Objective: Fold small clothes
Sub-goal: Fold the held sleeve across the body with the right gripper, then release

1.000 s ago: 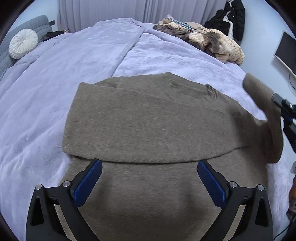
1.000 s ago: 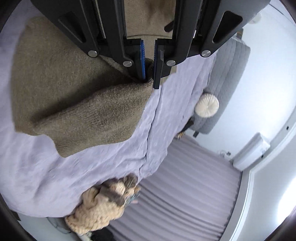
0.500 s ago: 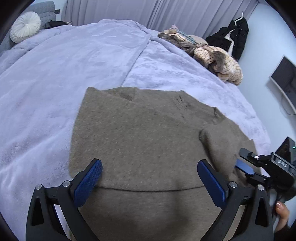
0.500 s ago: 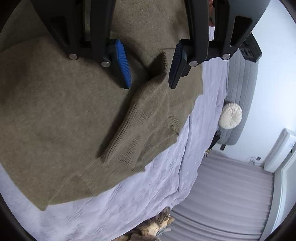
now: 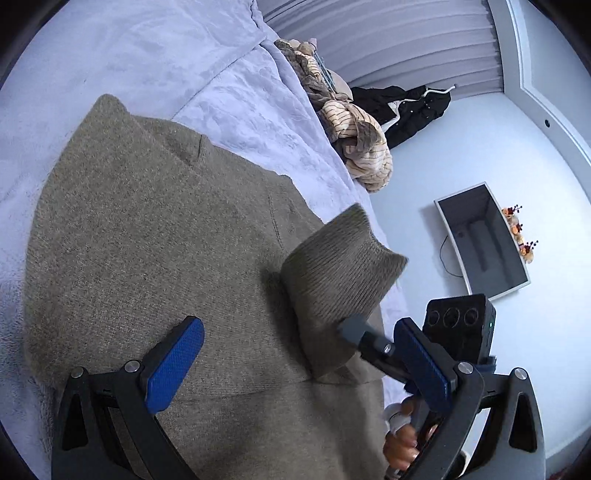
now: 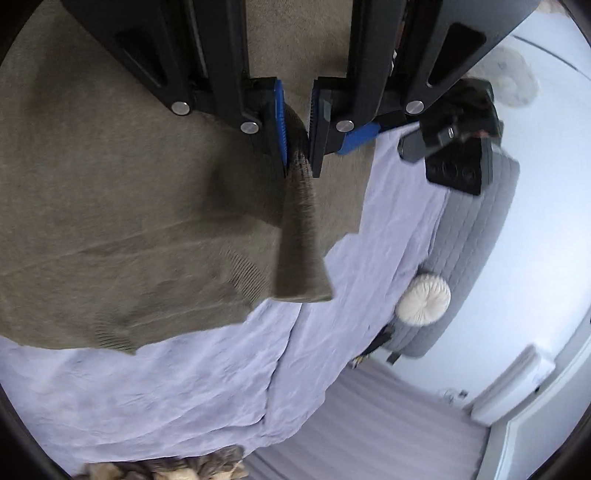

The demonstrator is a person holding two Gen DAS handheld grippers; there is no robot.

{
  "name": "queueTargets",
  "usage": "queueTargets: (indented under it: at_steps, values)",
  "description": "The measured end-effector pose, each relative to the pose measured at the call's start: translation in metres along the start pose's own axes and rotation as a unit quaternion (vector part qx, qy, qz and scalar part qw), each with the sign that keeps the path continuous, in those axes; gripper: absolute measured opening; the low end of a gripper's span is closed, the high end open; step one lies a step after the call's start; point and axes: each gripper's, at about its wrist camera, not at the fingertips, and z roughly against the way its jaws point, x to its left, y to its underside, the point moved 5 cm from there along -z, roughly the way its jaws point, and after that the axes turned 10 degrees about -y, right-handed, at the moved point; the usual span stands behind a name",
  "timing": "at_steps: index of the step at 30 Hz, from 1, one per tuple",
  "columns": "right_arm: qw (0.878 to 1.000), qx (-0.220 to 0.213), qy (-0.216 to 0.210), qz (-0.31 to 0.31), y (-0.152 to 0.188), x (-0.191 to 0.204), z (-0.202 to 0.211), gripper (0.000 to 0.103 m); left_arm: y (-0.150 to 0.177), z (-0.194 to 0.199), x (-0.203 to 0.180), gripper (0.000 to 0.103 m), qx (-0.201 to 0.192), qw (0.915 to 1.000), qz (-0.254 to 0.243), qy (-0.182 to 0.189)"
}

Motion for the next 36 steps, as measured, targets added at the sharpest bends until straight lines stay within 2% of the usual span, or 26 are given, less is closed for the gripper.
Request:
queueTargets:
  at_steps: [4, 6, 8, 10, 13, 15, 17, 19, 20, 21, 23, 24, 25, 26, 27, 28, 32, 36]
  values:
    - [0.996, 0.068, 0.042, 0.036, 0.03, 0.009, -0.033, 0.015, 0.001, -0.006, -0.001, 0.103, 0.008, 1.0, 0.003, 0.0]
    - [0.993, 0.088, 0.065, 0.048, 0.04, 0.011, -0.039, 0.021, 0.0, -0.008, -0.001, 0.103, 0.009, 1.0, 0.001, -0.002]
    - [0.993, 0.09, 0.055, 0.048, 0.046, 0.016, -0.036, 0.044, -0.001, -0.008, 0.0, 0.103, 0.009, 1.0, 0.003, 0.0]
    - [0.994, 0.087, 0.048, 0.041, 0.051, 0.019, -0.023, 0.056, -0.001, -0.008, 0.002, 0.103, 0.01, 0.9999, 0.003, -0.004]
    - [0.996, 0.066, 0.056, 0.028, 0.057, 0.014, 0.007, 0.057, -0.001, -0.012, 0.001, 0.103, 0.014, 0.9996, -0.007, -0.025]
    - [0.997, 0.039, 0.06, -0.009, 0.064, 0.0, 0.037, 0.057, 0.0, -0.016, -0.001, 0.1, 0.017, 0.9986, -0.018, -0.048]
    - [0.996, 0.003, 0.062, -0.061, 0.075, -0.023, 0.075, 0.057, 0.0, -0.021, -0.004, 0.08, 0.019, 0.9955, -0.038, -0.084]
    - [0.989, -0.047, 0.065, -0.127, 0.09, -0.055, 0.122, 0.057, 0.002, -0.03, -0.007, 0.03, 0.037, 0.9914, -0.058, -0.111]
    - [0.983, -0.072, 0.067, -0.154, 0.094, -0.067, 0.14, 0.057, 0.002, -0.034, -0.007, 0.02, 0.046, 0.9897, -0.065, -0.119]
    - [0.978, -0.095, 0.066, -0.174, 0.096, -0.078, 0.154, 0.057, 0.003, -0.035, -0.007, 0.015, 0.048, 0.9883, -0.071, -0.126]
    - [0.963, -0.149, 0.052, -0.22, 0.097, -0.097, 0.18, 0.057, 0.001, -0.035, -0.01, 0.015, 0.038, 0.9855, -0.083, -0.143]
    - [0.954, -0.172, 0.047, -0.24, 0.097, -0.105, 0.189, 0.057, 0.0, -0.034, -0.013, 0.007, 0.032, 0.985, -0.086, -0.146]
    - [0.945, -0.194, 0.038, -0.259, 0.094, -0.113, 0.193, 0.057, -0.004, -0.031, -0.017, 0.006, 0.028, 0.9851, -0.088, -0.145]
    - [0.939, -0.21, 0.025, -0.273, 0.09, -0.12, 0.194, 0.05, -0.008, -0.028, -0.022, 0.006, 0.023, 0.9852, -0.091, -0.143]
    - [0.935, -0.216, 0.025, -0.28, 0.086, -0.125, 0.193, 0.033, -0.012, -0.025, -0.027, 0.006, 0.018, 0.985, -0.097, -0.142]
    - [0.936, -0.217, 0.039, -0.275, 0.08, -0.128, 0.194, 0.006, -0.018, -0.021, -0.035, 0.006, 0.011, 0.9841, -0.108, -0.141]
    - [0.948, -0.235, 0.095, -0.192, 0.062, -0.111, 0.209, 0.006, -0.024, -0.011, -0.045, 0.006, 0.007, 0.9796, -0.142, -0.142]
    - [0.949, -0.216, 0.105, -0.206, 0.071, -0.131, 0.217, 0.006, -0.011, -0.032, -0.015, 0.006, 0.049, 0.973, -0.139, -0.178]
